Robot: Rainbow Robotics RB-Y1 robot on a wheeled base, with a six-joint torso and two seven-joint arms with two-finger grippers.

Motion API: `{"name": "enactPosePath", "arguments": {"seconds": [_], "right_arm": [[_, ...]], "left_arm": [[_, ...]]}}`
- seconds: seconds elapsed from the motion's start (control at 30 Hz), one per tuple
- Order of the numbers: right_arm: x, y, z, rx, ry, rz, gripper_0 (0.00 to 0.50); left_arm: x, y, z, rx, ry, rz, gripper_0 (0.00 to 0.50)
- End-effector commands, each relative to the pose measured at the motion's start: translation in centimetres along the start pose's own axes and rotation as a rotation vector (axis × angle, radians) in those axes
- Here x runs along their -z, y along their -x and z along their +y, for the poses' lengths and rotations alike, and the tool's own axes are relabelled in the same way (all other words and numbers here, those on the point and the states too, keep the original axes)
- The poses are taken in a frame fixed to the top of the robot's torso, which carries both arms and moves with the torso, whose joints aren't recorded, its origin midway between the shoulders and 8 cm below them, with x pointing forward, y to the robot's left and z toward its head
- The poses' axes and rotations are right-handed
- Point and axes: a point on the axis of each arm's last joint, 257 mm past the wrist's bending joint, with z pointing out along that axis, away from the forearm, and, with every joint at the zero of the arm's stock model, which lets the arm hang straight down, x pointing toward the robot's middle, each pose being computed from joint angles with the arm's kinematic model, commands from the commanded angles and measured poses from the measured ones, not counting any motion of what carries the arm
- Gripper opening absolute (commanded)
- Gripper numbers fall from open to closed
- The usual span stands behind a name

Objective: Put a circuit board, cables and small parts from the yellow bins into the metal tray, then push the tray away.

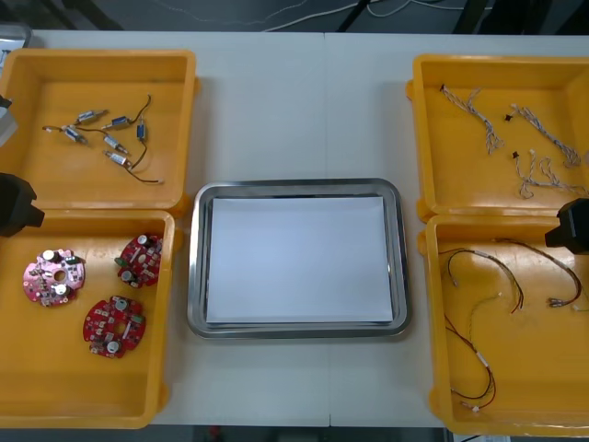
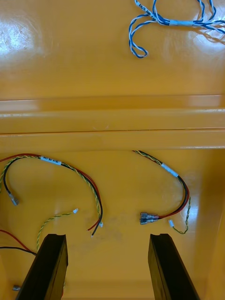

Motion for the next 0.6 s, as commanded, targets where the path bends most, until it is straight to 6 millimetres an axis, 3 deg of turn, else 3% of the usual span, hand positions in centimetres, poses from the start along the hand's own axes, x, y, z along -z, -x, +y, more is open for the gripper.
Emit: {"name": "enactPosePath", "arguments": {"seconds": [0.03, 0.6], "right_arm": [[0.09, 0.0, 0.28, 0.004, 0.014, -0.013, 0.5], [0.09, 0.0, 0.28, 0.004, 0.014, -0.013, 0.5]], "left_arm": [[1.25, 0.06, 1.89, -0.031, 0.06, -0.014, 0.5], [1.25, 0.06, 1.89, -0.031, 0.06, -0.014, 0.5]]}}
